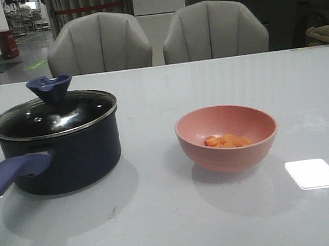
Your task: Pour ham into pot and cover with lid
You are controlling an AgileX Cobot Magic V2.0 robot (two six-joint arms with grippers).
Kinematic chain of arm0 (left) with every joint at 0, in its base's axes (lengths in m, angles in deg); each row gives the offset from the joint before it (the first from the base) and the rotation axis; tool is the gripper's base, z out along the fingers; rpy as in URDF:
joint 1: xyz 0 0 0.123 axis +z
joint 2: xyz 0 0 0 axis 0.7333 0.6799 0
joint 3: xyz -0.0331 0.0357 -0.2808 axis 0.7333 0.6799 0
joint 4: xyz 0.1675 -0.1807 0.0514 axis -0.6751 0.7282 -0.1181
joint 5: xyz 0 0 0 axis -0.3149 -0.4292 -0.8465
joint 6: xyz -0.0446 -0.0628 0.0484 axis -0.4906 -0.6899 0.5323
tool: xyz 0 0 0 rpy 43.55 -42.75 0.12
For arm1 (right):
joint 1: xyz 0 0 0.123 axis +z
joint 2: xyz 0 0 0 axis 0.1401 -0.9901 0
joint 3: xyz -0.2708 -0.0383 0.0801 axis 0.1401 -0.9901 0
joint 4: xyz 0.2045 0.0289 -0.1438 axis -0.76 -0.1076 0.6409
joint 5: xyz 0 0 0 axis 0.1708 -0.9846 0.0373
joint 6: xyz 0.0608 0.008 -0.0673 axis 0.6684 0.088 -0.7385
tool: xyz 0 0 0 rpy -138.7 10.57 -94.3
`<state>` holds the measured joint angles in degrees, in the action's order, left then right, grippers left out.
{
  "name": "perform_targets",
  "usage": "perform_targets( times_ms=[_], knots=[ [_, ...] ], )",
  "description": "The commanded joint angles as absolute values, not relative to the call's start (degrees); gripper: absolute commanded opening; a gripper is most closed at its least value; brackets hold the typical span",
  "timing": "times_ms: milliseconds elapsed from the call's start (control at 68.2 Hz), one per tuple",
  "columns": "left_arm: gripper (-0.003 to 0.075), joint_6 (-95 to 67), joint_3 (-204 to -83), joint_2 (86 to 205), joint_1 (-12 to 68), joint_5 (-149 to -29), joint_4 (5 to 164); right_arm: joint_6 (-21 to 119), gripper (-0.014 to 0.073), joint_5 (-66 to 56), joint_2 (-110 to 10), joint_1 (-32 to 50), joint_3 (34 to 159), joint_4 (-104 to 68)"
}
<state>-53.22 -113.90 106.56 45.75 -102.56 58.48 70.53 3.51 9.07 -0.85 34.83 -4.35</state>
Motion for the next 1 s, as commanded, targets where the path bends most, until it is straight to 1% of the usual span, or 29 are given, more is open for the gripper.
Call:
perform_targets(
  times_ms=[0,103,147,161,191,234,249,264,337,352,366,425,469,718,982],
  knots=[
    [0.0113,-53.75,-115.46,108.11,45.66,-98.67,59.77,70.38,0.0157,8.2,10.24,-1.32,35.09,-3.55],
    [0.0144,-53.75,-115.46,108.63,45.66,-98.94,60.36,70.38,0.0157,8.2,10.24,-1.32,35.09,-3.55],
    [0.0194,-53.75,-115.46,108.89,45.52,-99.21,60.36,70.38,0.0157,8.2,10.24,-1.32,35.09,-3.55],
    [0.0223,-53.75,-115.46,109.14,45.38,-99.45,60.36,70.38,0.0157,8.2,10.24,-1.32,35.09,-3.55],
    [0.0258,-53.75,-115.46,109.24,45.07,-99.69,60.36,70.38,0.0157,8.2,10.24,-1.32,35.09,-3.55],
    [0.0353,-53.75,-115.46,110.05,44.38,-100.26,60.36,70.38,0.0157,8.2,10.24,-1.32,35.09,-3.55],
    [0.0368,-53.75,-115.46,110.32,44.27,-100.48,60.36,70.38,0.0157,8.2,10.24,-1.32,35.09,-3.55],
    [0.0429,-53.75,-115.46,110.75,43.94,-100.79,60.36,70.38,0.0157,8.2,10.24,-1.32,35.09,-3.55],
    [0.0575,-53.75,-115.58,112.61,42.73,-101.43,60.36,70.38,0.0157,8.2,10.24,-1.32,35.09,-3.55],
    [0.0589,-53.75,-115.75,113.07,42.62,-101.43,60.36,70.38,0.0157,8.2,10.24,-1.32,35.09,-3.55],
    [0.0635,-53.75,-115.85,113.75,42.24,-101.43,60.36,70.38,0.0157,8.2,10.24,-1.32,35.09,-3.55],
    [0.0697,-53.75,-116.73,115.9,40.81,-101.43,60.36,70.38,0.0157,8.2,10.24,-1.32,35.09,-3.55],
    [0.0709,-53.75,-117.67,117.82,39.67,-101.54,60.36,70.38,0.0157,8.2,10.24,-1.32,35.09,-3.55],
    [0.0708,-53.75,-126.3,132.91,34.17,-103.62,60.49,70.38,0.0157,8.2,10.24,-1.32,35.09,-3.55],
    [0.0708,-53.75,-139.38,153.66,31.09,-106.3,66.45,70.38,0.0157,8.2,10.24,-1.32,35.09,-3.55]
  ],
)
